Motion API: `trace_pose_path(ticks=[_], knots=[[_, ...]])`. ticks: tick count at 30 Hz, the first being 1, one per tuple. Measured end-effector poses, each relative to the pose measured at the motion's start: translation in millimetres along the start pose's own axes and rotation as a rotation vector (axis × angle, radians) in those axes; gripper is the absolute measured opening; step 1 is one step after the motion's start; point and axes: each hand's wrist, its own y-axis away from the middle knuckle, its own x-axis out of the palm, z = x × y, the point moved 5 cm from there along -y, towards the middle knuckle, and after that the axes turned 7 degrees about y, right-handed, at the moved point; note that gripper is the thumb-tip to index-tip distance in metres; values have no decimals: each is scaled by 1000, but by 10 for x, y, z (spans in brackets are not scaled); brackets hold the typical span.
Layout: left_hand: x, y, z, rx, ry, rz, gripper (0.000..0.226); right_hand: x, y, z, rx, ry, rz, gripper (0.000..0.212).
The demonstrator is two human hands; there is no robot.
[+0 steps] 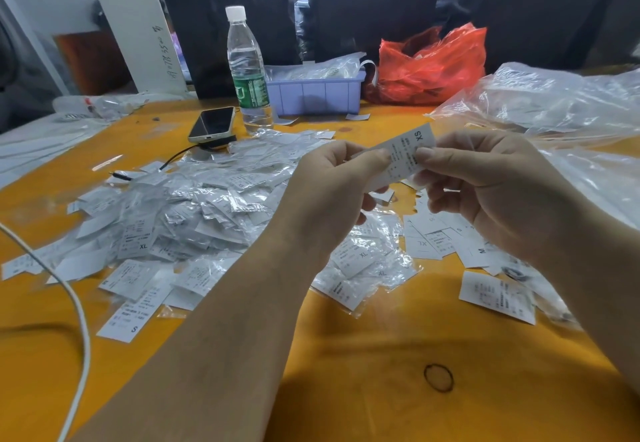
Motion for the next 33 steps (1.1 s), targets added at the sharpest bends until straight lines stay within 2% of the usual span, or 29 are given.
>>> trace_pose_path(ticks=[5,7,12,19,24,27,30,33], knots=[[-66,-8,-25,29,37,-92,12,-48,-15,5,8,-19,-58,12],[-51,-2,-33,50,28,-92,12,-26,-4,-1,4,-9,-41,11],[-4,5,-28,94,19,-67,11,18,11,-36,-4,28,-59,25],[48,25,-21,137,-8,-21,11,90,39,-63,0,5,-15,14],[24,13,-16,144,-18,-39,12,118,52,-51,4,-8,10,22],[1,0,-14,132,9,-63,13,70,34,-31,4,-62,-45,23],[6,-7,-3,111,11,-64,11,18,19,-28,7,-79,-89,12],[16,-4,2,97,17,-57,9,45,31,-55,32,-65,-72,22]])
